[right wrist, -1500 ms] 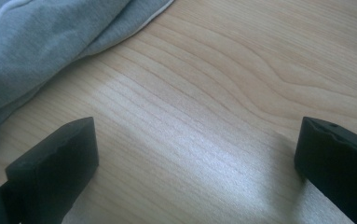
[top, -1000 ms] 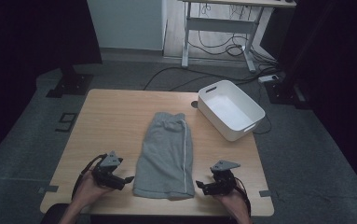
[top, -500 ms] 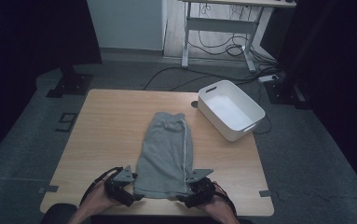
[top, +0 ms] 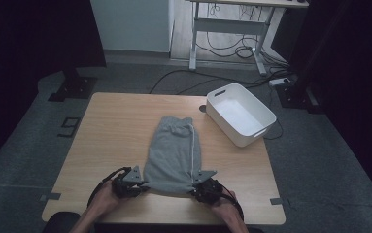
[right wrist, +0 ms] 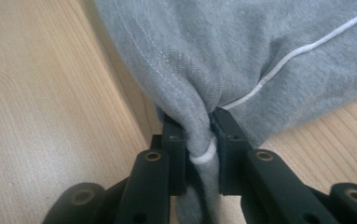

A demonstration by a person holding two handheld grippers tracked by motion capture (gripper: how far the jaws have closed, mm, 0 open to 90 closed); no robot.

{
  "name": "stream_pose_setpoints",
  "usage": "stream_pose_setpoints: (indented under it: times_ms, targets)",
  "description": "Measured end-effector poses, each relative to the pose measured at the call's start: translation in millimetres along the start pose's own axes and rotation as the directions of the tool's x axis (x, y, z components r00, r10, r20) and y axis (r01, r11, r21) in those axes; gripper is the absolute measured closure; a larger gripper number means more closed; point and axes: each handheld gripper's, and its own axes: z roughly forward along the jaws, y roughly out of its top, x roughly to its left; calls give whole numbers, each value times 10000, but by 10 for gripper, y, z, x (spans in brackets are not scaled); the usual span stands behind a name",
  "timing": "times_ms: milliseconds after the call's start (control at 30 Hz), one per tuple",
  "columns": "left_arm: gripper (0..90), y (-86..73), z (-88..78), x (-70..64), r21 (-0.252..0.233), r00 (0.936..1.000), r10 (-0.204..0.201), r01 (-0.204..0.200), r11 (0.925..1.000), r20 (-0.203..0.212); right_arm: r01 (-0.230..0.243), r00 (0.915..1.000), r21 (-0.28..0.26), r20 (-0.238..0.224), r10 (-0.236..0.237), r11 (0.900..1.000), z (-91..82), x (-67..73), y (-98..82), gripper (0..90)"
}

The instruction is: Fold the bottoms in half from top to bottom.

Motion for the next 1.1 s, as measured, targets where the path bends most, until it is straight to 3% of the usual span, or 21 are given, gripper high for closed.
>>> stream_pose_setpoints:
  times_ms: [100, 300, 333, 367, 400, 500, 533, 567, 600, 700, 733, 767, 800, 833, 867, 900, 933, 1033, 1067, 1100]
  targets:
    - [812, 21, -42, -29, 11, 9992, -113, 112, 9999, 383, 35, 10000, 126, -36, -35, 9999, -21, 21, 0, 787]
    - [811, -4, -182, -240, -75, 9948, -31, 39, 10000, 1017, -233, 9970, -87, -744, 226, 9997, -175, 99, -114, 788]
    - [811, -34, -217, -330, -59, 9913, 1, 7, 10000, 1314, -209, 9956, -130, -911, 196, 9997, -244, 173, -156, 788]
    - [812, -34, -217, -330, -59, 9913, 1, 7, 10000, 1314, -209, 9956, -130, -911, 196, 9997, -244, 173, -156, 788]
    - [812, -61, -264, -424, -84, 9857, 91, -78, 9999, 1683, -122, 9937, -159, -1116, 104, 9998, -317, 255, -192, 788]
    - [812, -47, -328, -464, -228, 9836, 201, -163, 9996, 1790, -44, 9921, -206, -1251, 18, 9998, -407, 328, -203, 789]
    - [811, 10, -428, -453, -631, 9845, 178, -69, 9980, 1744, 20, 9929, -308, -1191, -56, 9995, -493, 342, -171, 789]
    - [811, 10, -428, -453, -631, 9845, 178, -69, 9980, 1744, 20, 9929, -308, -1191, -56, 9995, -493, 342, -171, 789]
    - [810, 103, -532, -394, -1032, 9886, 145, 11, 9947, 1501, -32, 9938, -588, -1115, -34, 9983, -605, 301, -92, 789]
    - [808, 213, -619, -299, -1357, 9935, 124, 30, 9908, 1131, -188, 9949, -882, -1008, 99, 9959, -705, 216, 15, 789]
    - [807, 338, -682, -178, -1650, 9968, 79, 54, 9863, 796, -247, 9969, -1090, -773, 162, 9937, -777, 113, 130, 789]
    - [807, 338, -682, -178, -1650, 9968, 79, 54, 9863, 796, -247, 9969, -1090, -773, 162, 9937, -777, 113, 130, 789]
    - [806, 425, -708, -75, -1787, 9986, 21, 75, 9839, 534, -247, 9982, -1210, -579, 178, 9923, -826, 7, 245, 789]
    - [805, 425, -708, -75, -1787, 9986, 21, 75, 9839, 534, -240, 9986, -1251, -504, 178, 9918, -838, -47, 301, 789]
    - [804, 512, -719, 57, -1889, 9993, -112, 179, 9818, 363, -219, 9993, -1259, -333, 179, 9918, -844, -112, 367, 789]
    - [803, 512, -719, 57, -1889, 9993, -112, 179, 9818, 363, -219, 9993, -1259, -333, 179, 9918, -844, -112, 367, 789]
    - [802, 596, -710, 207, -1937, 9994, -312, 340, 9805, 177, -199, 9997, -1242, -153, 182, 9921, -836, -200, 453, 789]
    - [800, 656, -693, 319, -1952, 9989, -455, 464, 9797, 88, -246, 9996, -1190, 110, 261, 9926, -800, -315, 555, 789]
    - [800, 723, -675, 437, -1930, 9984, -561, 534, 9797, -90, -233, 9993, -1122, 269, 265, 9934, -771, -402, 631, 789]
    - [799, 723, -675, 437, -1930, 9984, -561, 534, 9797, -90, -241, 9989, -1134, 372, 285, 9933, -756, -448, 674, 789]
